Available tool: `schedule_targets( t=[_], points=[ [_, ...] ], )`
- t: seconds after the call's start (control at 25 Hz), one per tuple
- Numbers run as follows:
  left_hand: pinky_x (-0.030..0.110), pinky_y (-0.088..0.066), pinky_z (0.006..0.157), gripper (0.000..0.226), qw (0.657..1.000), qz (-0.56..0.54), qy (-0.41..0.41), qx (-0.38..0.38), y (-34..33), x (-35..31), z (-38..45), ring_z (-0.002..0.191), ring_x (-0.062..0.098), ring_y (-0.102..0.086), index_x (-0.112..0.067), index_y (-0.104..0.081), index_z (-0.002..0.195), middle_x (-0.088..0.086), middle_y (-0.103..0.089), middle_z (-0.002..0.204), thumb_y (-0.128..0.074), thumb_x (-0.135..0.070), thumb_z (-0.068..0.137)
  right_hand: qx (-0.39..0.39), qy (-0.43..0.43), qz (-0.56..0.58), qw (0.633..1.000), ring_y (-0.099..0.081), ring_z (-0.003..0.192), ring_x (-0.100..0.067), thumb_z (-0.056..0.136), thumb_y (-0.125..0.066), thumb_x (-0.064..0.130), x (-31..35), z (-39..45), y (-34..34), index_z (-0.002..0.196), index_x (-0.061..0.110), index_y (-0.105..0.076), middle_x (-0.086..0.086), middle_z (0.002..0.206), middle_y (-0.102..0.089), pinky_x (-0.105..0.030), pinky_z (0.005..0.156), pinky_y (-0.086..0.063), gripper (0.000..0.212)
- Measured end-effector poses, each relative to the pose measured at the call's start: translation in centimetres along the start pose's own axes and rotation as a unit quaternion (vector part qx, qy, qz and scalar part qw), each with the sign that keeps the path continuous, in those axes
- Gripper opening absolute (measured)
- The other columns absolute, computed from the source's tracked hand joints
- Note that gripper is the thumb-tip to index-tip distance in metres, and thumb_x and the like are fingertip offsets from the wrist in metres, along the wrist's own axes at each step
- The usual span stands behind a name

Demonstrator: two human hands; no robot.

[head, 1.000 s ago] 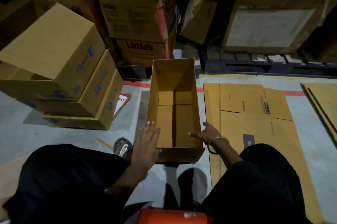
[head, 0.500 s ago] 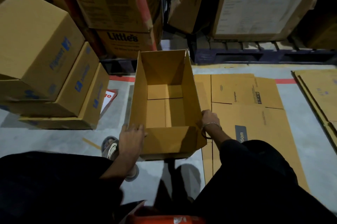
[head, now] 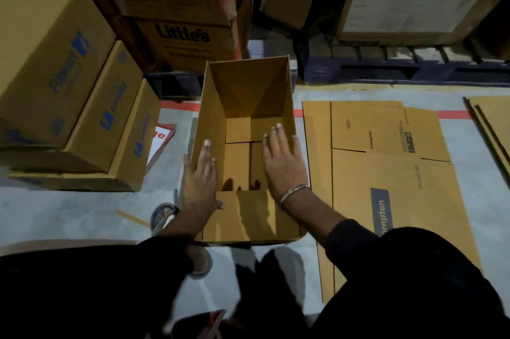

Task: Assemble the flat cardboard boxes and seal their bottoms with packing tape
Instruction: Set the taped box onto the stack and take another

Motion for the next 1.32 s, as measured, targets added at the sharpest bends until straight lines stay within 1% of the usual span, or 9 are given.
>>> schedule_targets(
  t=[0.24, 0.4, 0.52, 0.64, 0.8, 0.88, 1.0, 1.2, 1.32],
  points=[
    [0.065, -0.038, 0.114, 0.161, 0.975, -0.196, 0.080, -0.061, 0.2, 2.9, 1.4, 0.154, 0.053, 0.012, -0.023, 0.017, 0.164, 0.033, 0.031, 0.162, -0.085, -0.078, 0.051, 0.054, 0.035, 0.022, 0.998, -0.001, 0.158, -0.036, 0.095, -0.061, 0.017, 0.1, 10.1, -3.8, 0.164, 0.013, 0.001, -0.019, 0.171, 0.001, -0.055, 0.126, -0.019, 0.093],
    [0.043, -0.058, 0.097, 0.126, 0.972, -0.218, 0.077, -0.033, 0.2, 1.9, 2.0, 0.156, 0.051, 0.000, -0.025, 0.002, 0.166, 0.034, 0.033, 0.160, -0.083, -0.048, 0.077, 0.035, -0.007, 0.034, 0.999, 0.003, 0.159, -0.033, 0.094, -0.066, 0.025, -4.7, 18.1, -4.1, 0.165, 0.015, 0.001, -0.016, 0.172, 0.005, -0.055, 0.126, -0.015, 0.098],
    [0.040, -0.058, 0.096, 0.095, 0.978, -0.198, 0.065, -0.018, 0.9, 0.1, 2.1, 0.155, 0.052, 0.000, -0.022, -0.017, 0.164, 0.036, 0.035, 0.158, -0.070, -0.031, 0.086, 0.033, -0.036, 0.077, 0.996, 0.011, 0.158, -0.034, 0.087, -0.079, 0.036, -6.5, 23.2, -4.7, 0.164, 0.017, 0.007, -0.015, 0.171, 0.013, -0.056, 0.127, -0.010, 0.117],
    [0.038, -0.059, 0.092, 0.083, 0.978, -0.190, 0.090, 0.005, 0.3, 0.4, 2.7, 0.155, 0.048, -0.003, -0.027, -0.040, 0.150, 0.033, 0.038, 0.158, -0.080, -0.044, 0.080, 0.053, -0.073, 0.115, 0.989, 0.011, 0.158, -0.034, 0.078, -0.088, 0.037, -8.7, 25.7, -6.3, 0.164, 0.021, 0.011, -0.014, 0.172, 0.012, -0.056, 0.127, -0.007, 0.132],
    [0.036, -0.060, 0.090, 0.096, 0.976, -0.191, 0.105, 0.019, -0.8, 1.7, 3.1, 0.156, 0.046, -0.004, -0.030, -0.045, 0.144, 0.030, 0.039, 0.159, -0.081, -0.072, 0.066, -0.020, -0.075, 0.069, 0.995, -0.023, 0.149, -0.039, 0.076, -0.087, 0.042, -9.6, 25.6, -5.0, 0.163, 0.019, -0.012, -0.018, 0.161, -0.024, -0.055, 0.121, -0.026, 0.117],
    [0.034, -0.061, 0.086, 0.081, 0.971, -0.219, 0.101, 0.010, -0.1, 1.3, 2.8, 0.156, 0.044, -0.008, -0.031, -0.048, 0.137, 0.028, 0.037, 0.161, -0.080, -0.067, 0.071, 0.035, -0.057, 0.045, 0.997, -0.024, 0.148, -0.040, 0.080, -0.083, 0.047, -8.8, 24.5, -6.0, 0.159, 0.019, -0.027, -0.019, 0.160, -0.025, -0.057, 0.120, -0.025, 0.101],
    [0.029, -0.060, 0.079, 0.057, 0.964, -0.253, 0.081, -0.021, 2.2, -0.2, 1.7, 0.152, 0.041, -0.021, -0.027, -0.052, 0.126, 0.028, 0.025, 0.165, -0.079, -0.046, 0.080, 0.143, -0.036, 0.075, 0.986, -0.008, 0.156, -0.040, 0.086, -0.079, 0.045, -6.2, 21.6, -9.7, 0.163, 0.017, -0.016, -0.020, 0.167, -0.013, -0.056, 0.124, -0.015, 0.103],
    [0.050, -0.049, 0.109, 0.066, 0.940, -0.337, 0.015, -0.043, 5.4, -5.2, 1.6, 0.155, 0.046, -0.012, -0.022, -0.046, 0.137, 0.028, 0.024, 0.166, -0.080, -0.038, 0.083, 0.230, 0.024, 0.033, 0.972, 0.002, 0.158, -0.039, 0.094, -0.070, 0.040, -4.4, 17.8, -12.3, 0.164, 0.014, 0.007, -0.029, 0.168, 0.002, -0.047, 0.126, -0.008, 0.108],
    [0.061, -0.026, 0.123, 0.097, 0.901, -0.433, -0.043, 0.000, 3.9, -9.4, 1.9, 0.158, 0.042, 0.010, -0.026, -0.007, 0.164, 0.019, 0.025, 0.169, -0.067, -0.047, 0.091, 0.238, 0.009, 0.044, 0.970, 0.005, 0.158, -0.039, 0.093, -0.069, 0.043, -5.4, 17.5, -11.6, 0.165, 0.019, 0.003, -0.024, 0.170, -0.007, -0.056, 0.125, -0.008, 0.105]
  ],
)
Point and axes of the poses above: each hand's wrist, its own z-axis towards the middle knuckle, its own y-axis out of the back of the hand, x = y × z, the point moved 8 cm from there along z, towards the middle knuckle
